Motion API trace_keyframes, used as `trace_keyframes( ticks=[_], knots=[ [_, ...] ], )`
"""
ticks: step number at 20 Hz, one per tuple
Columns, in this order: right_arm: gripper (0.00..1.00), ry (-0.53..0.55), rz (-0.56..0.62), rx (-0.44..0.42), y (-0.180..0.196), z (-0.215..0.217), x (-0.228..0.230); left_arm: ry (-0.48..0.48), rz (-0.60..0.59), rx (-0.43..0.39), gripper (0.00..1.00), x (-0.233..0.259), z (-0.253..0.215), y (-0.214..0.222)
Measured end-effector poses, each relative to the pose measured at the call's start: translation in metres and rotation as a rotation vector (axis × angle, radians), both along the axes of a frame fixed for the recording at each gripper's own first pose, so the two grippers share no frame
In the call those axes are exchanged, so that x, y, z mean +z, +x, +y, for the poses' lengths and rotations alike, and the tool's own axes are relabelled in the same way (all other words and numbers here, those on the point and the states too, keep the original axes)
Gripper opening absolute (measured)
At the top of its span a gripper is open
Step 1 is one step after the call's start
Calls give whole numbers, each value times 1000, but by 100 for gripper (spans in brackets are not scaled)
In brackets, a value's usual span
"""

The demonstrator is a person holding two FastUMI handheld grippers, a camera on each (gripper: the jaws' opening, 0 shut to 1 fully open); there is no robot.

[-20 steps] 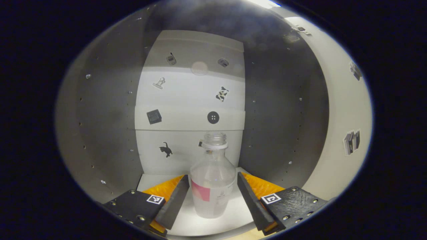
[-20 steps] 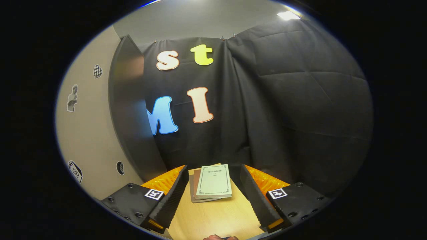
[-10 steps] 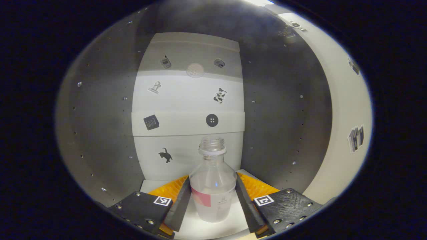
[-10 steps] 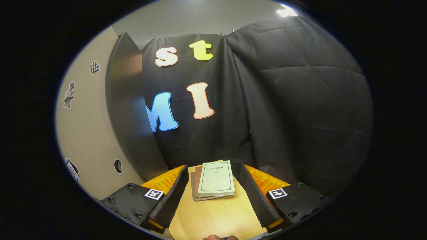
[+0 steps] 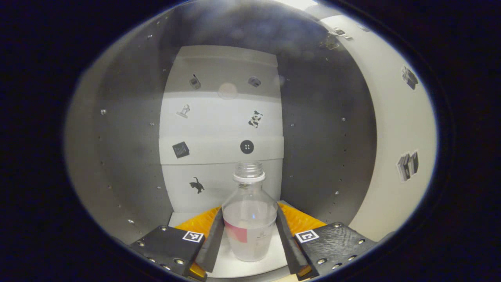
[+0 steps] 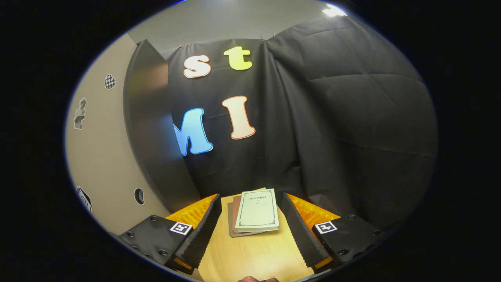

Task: Open the cabinet door with the right hand, grasp the bottle in the cabinet with the left hand and place it on the coaster, then close the cabinet door with the right hand.

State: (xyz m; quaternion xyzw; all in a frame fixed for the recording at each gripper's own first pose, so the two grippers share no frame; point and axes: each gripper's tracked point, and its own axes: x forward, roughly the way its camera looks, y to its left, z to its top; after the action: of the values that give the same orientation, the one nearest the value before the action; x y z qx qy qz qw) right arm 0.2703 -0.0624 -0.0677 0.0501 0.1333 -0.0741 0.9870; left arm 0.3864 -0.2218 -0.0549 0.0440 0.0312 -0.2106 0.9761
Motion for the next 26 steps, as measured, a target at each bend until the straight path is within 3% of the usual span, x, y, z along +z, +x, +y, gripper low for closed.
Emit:
trace_keyframes(
  ticks=[7, 14, 19, 21, 22, 23, 26],
  knots=[
    [98, 21, -36, 25, -4, 14, 6, -22, -44, -3, 70, 32, 28, -62],
    [98, 10, -71, -14, -36, 13, 25, -13, -64, 58, 68, 43, 115, -138],
    [95, -53, -81, -38, -65, 10, 38, -15, -40, 142, 70, 19, 182, -186],
    [98, -30, -107, -28, -74, 19, 48, -7, -38, 170, 68, 3, 205, -204],
    [93, -13, -117, -23, -78, 25, 51, -5, -36, 185, 68, -6, 217, -213],
    [98, -6, -119, -16, -82, 30, 52, -7, -28, 195, 68, -17, 226, -222],
    [98, -56, -108, -13, -100, 32, 55, -6, -18, 214, 68, -53, 252, -245]
  ],
)
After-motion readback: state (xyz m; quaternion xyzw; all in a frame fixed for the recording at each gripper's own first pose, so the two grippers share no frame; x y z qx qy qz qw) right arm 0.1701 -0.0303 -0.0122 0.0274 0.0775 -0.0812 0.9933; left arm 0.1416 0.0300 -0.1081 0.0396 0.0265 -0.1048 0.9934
